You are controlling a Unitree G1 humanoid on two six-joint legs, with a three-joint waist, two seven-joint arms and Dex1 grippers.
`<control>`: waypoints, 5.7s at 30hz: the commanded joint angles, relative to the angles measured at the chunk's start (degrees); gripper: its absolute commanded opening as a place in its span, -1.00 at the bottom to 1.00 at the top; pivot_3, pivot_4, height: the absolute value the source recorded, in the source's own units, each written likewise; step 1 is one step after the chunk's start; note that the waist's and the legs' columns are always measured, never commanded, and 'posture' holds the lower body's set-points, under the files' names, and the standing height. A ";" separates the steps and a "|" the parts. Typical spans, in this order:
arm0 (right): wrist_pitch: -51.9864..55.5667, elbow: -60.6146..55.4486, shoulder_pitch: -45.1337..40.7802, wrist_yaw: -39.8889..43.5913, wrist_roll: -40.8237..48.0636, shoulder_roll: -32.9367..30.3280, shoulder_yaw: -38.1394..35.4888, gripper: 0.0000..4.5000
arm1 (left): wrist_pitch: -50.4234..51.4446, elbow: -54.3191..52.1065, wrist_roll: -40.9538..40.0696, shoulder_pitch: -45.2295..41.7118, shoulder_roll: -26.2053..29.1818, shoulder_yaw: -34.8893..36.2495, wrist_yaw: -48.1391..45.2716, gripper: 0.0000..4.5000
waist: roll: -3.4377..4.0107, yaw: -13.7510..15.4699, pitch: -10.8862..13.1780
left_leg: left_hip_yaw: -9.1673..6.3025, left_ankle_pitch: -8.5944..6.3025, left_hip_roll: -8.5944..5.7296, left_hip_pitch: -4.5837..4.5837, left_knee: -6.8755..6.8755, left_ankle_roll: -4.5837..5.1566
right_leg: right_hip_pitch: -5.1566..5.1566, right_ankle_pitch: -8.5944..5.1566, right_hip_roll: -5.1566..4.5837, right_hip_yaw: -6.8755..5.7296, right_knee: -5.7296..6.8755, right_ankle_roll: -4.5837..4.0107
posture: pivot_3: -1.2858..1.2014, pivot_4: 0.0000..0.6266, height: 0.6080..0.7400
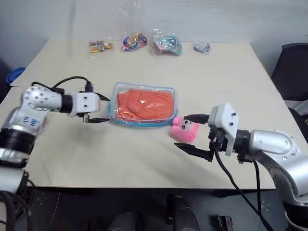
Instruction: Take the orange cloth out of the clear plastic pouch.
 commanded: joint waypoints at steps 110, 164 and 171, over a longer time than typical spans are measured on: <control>-28.55 16.16 -2.04 8.99 -30.66 6.00 29.28 -0.98 | 60.39 -59.53 -43.57 25.03 6.86 16.64 -7.56 0.47 | 0.03 -0.36 -0.02 | 0.52 0.07 0.05 0.30 0.06 -0.25 | 0.07 -0.04 0.51 1.10 0.10 -0.01 | 0.03 -0.52 1.00; -62.36 44.89 -23.08 6.72 -49.57 10.50 27.42 1.00 | 59.40 -53.95 -25.68 22.89 -9.65 1.77 -2.47 -0.99 | 0.03 -0.31 -0.02 | 0.55 0.06 0.13 0.34 0.17 -0.19 | 0.07 -0.03 0.44 1.14 0.25 -0.05 | 0.03 -0.52 1.00; -67.52 50.88 -26.32 7.06 -50.32 10.41 27.69 0.59 | 59.24 -56.76 -26.37 25.79 -6.58 2.99 -3.52 -1.00 | 0.03 -0.61 -0.02 | 0.56 0.06 0.20 0.36 0.16 -0.20 | 0.06 -0.05 0.46 1.15 0.29 -0.08 | 0.03 -0.52 1.00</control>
